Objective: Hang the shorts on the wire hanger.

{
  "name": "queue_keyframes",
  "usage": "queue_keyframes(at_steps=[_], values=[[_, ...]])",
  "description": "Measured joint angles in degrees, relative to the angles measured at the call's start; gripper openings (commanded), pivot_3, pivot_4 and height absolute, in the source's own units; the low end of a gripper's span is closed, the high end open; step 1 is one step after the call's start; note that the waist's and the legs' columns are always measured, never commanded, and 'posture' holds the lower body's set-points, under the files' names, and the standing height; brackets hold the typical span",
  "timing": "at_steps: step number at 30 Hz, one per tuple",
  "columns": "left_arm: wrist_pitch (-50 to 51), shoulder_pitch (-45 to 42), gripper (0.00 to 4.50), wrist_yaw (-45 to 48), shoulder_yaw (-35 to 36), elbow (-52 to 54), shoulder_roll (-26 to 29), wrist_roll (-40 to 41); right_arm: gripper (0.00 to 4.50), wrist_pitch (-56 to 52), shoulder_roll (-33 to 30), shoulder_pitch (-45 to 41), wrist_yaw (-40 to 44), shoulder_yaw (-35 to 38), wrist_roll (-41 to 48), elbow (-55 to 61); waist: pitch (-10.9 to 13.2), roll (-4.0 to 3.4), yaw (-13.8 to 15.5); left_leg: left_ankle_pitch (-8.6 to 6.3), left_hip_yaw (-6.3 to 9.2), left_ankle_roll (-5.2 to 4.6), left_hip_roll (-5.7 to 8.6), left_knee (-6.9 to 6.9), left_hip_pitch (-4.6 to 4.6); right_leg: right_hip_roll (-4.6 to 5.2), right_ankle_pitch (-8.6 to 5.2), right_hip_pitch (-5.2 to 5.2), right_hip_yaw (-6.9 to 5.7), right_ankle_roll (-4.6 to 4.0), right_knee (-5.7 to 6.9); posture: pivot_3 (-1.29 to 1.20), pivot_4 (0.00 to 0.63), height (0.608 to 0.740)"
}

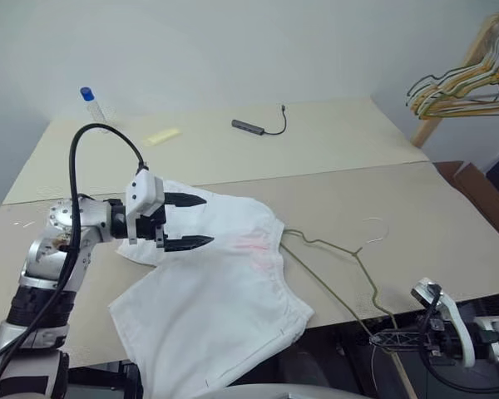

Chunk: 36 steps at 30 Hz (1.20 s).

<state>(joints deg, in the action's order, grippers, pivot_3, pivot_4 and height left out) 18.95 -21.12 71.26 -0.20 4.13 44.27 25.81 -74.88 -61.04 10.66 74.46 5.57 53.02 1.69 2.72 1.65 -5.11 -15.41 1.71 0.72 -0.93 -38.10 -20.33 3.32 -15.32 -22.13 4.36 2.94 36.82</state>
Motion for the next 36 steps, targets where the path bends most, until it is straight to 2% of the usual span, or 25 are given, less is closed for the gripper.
queue_keyframes(at_steps=[8,12,21,26,31,36], values=[[-0.3,0.4,4.47,-0.8,0.1,0.2,0.6,-0.4,0.0,3.8,-3.6,0.7,5.2,-0.9,-1.2,1.3,0.0,0.0,1.2,0.0,-0.01,0.0,-0.01,0.0,0.04,-0.02,0.0,0.0,-0.01,0.0,0.03,-0.05,0.0,0.74],[-0.4,1.8,4.47,-1.2,0.2,0.7,0.6,-1.1,0.0,4.6,-4.0,-1.0,6.6,-4.8,-2.8,1.8,0.0,0.0,1.3,0.0,-0.03,0.0,-0.01,-0.03,0.03,0.0,0.0,0.0,0.01,0.0,0.02,-0.05,0.0,0.74],[-1.5,2.4,4.47,-2.6,-0.2,2.1,0.0,-2.5,0.0,5.2,-1.5,-20.7,8.5,-18.0,-11.9,-10.5,0.0,-0.05,1.3,0.0,-0.03,-0.01,-0.01,-0.1,0.01,-0.02,0.05,-0.03,0.02,-0.03,0.07,-0.03,0.0,0.74],[-1.6,3.4,4.47,-3.4,-0.2,2.7,-0.1,-3.4,0.0,7.1,-1.2,-26.2,13.5,-25.7,-15.8,-12.6,0.0,-0.05,1.8,-0.01,-0.03,-0.02,0.01,-0.12,-0.02,0.03,0.05,-0.04,0.01,-0.03,0.07,-0.01,0.0,0.74],[-1.6,5.5,4.47,-4.5,-0.3,4.0,-0.2,-4.1,0.0,8.5,-1.0,-30.8,14.4,-29.9,-16.3,-16.5,0.0,-0.06,2.2,-0.01,-0.04,-0.02,0.0,-0.16,0.03,0.02,0.06,-0.03,0.02,-0.05,0.15,0.0,0.0,0.74],[-1.6,5.6,4.47,-5.4,-0.4,4.5,-0.7,-4.2,0.0,8.6,3.6,-38.0,14.5,-32.3,-17.5,-24.5,0.0,-0.08,2.6,-0.01,-0.02,-0.02,0.0,-0.19,0.02,-0.01,0.19,-0.04,0.0,-0.26,0.18,0.0,0.0,0.74]])
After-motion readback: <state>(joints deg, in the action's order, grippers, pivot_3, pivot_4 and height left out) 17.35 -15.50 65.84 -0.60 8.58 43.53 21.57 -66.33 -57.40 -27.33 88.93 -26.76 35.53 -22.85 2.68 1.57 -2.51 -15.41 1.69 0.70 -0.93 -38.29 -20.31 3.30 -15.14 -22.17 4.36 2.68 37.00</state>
